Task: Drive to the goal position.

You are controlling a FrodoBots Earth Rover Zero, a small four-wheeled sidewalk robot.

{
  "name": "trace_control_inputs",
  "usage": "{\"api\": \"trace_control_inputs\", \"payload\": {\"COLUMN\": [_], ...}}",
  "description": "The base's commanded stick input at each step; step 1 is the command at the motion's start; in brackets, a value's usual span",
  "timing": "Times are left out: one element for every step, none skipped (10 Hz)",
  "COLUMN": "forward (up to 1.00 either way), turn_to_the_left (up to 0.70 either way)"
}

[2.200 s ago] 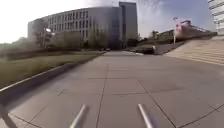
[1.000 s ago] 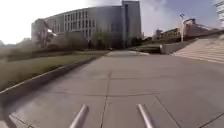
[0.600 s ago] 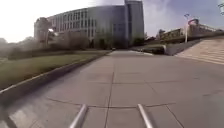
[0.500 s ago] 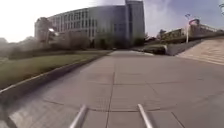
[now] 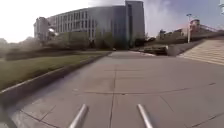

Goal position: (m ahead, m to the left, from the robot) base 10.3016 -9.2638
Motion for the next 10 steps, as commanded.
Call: {"api": "trace_control_inputs", "payload": {"forward": [0.7, 0.7, 0.7, 0.7, 0.7, 0.7, 0.7, 0.7, 0.7, 0.7], "turn_to_the_left": [-0.14, -0.14, -0.14, -0.14, -0.14, -0.14, -0.14, -0.14, -0.14, -0.14]}}
